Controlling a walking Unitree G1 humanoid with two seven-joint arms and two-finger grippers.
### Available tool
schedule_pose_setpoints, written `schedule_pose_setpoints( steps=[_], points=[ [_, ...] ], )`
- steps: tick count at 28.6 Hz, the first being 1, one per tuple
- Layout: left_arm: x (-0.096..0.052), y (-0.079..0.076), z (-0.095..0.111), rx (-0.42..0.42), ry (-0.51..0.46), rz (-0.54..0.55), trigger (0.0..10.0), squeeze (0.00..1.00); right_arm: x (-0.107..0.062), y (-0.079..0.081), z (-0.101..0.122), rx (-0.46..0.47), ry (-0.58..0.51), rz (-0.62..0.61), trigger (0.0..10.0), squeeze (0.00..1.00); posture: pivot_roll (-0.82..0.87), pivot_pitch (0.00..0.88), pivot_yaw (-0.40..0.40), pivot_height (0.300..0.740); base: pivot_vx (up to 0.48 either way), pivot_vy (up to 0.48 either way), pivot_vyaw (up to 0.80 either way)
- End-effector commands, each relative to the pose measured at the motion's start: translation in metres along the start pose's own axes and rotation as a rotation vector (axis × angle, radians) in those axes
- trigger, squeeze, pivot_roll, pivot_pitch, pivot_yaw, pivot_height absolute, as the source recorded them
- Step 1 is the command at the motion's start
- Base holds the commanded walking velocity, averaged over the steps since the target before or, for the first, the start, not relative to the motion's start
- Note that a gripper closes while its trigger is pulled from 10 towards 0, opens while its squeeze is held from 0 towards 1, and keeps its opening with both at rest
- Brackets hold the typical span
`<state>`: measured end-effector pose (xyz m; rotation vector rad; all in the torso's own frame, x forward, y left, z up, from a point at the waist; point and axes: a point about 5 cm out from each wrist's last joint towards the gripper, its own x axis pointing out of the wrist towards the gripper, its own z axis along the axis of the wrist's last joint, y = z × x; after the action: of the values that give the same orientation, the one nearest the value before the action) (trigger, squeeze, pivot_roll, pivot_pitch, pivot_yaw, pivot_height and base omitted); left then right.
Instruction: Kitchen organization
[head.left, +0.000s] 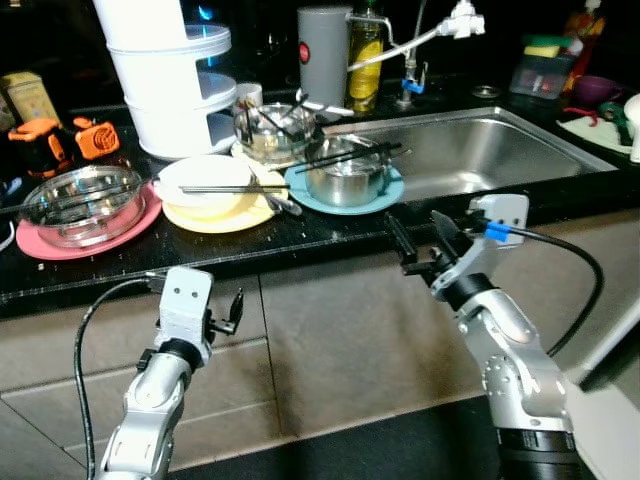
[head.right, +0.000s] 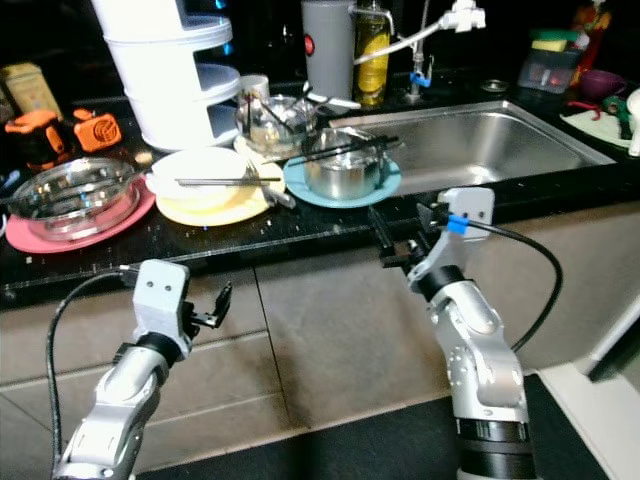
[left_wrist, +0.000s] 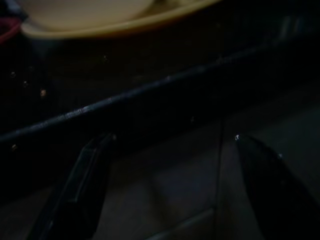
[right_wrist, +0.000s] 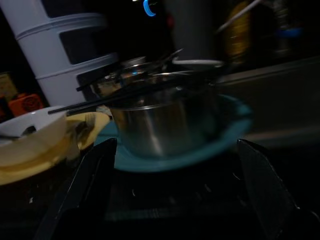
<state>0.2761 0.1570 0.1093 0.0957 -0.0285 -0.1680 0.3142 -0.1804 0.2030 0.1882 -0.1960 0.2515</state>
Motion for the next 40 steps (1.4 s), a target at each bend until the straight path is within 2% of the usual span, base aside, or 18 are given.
schedule_pose_setpoints(
  steps=[1,5,7,10,14,20,23,25,27,34,35,37,40],
  points=[
    [0.005,0.007,0.004,-0.020,0.008,0.019,10.0,0.00,0.002,0.005,0.003,0.019,-0.010,0.022,10.0,0.00,-0.07,0.000,0.021,0.740,0.000,0.000,0.00],
    [0.004,-0.002,0.007,-0.042,-0.008,-0.045,10.0,0.00,0.003,0.005,0.006,0.024,-0.023,0.027,10.0,0.00,-0.07,0.000,0.018,0.740,0.000,0.000,0.00],
    [0.003,-0.006,0.010,-0.052,-0.017,-0.074,10.0,0.00,0.004,0.005,0.009,0.058,-0.044,0.026,10.0,0.00,-0.07,0.000,0.018,0.740,0.000,0.000,0.00],
    [0.003,-0.010,0.012,-0.054,-0.018,-0.116,10.0,0.00,0.005,0.004,0.020,0.158,-0.103,0.022,10.0,0.00,-0.07,0.000,0.016,0.740,0.000,-0.286,0.00],
    [0.004,-0.010,0.012,-0.052,-0.017,-0.118,10.0,0.00,0.005,0.004,0.021,0.161,-0.109,0.027,10.0,0.00,-0.07,0.000,0.016,0.740,0.000,-0.457,0.00],
    [0.006,-0.007,0.022,-0.058,-0.067,-0.076,10.0,0.00,0.004,0.008,0.020,0.129,-0.096,0.054,10.0,0.00,-0.07,0.000,0.016,0.740,0.000,0.000,0.00],
    [0.008,0.004,0.036,-0.026,-0.126,0.007,10.0,0.00,0.004,0.011,0.019,0.118,-0.088,0.063,10.0,0.00,-0.07,0.000,0.017,0.740,0.000,0.000,0.00],
    [0.009,0.006,0.039,-0.019,-0.139,0.022,10.0,0.00,0.004,0.011,0.019,0.116,-0.086,0.065,10.0,0.00,-0.07,0.000,0.017,0.740,0.000,0.000,0.00],
    [0.010,0.015,0.058,-0.003,-0.213,0.078,10.0,0.00,0.004,0.011,0.019,0.114,-0.084,0.065,10.0,0.00,-0.07,0.000,0.017,0.740,0.000,0.000,0.00],
    [0.008,0.012,0.085,0.055,-0.314,0.115,10.0,0.00,0.006,0.012,0.019,0.092,-0.080,0.070,10.0,0.00,-0.06,0.000,0.017,0.740,0.000,0.000,0.00],
    [0.007,0.012,0.086,0.056,-0.320,0.120,10.0,0.00,0.006,0.013,0.019,0.087,-0.079,0.071,10.0,0.00,-0.06,0.000,0.017,0.740,0.000,0.000,0.00],
    [0.005,0.009,0.085,0.054,-0.314,0.138,10.0,0.00,0.008,0.015,0.017,0.021,-0.066,0.087,10.0,0.00,-0.07,0.000,0.018,0.740,0.000,0.000,0.00],
    [0.004,0.009,0.083,0.056,-0.308,0.147,10.0,0.00,0.008,0.017,0.016,-0.006,-0.059,0.092,10.0,0.00,-0.07,0.000,0.018,0.740,0.000,0.000,0.00]
  ],
)
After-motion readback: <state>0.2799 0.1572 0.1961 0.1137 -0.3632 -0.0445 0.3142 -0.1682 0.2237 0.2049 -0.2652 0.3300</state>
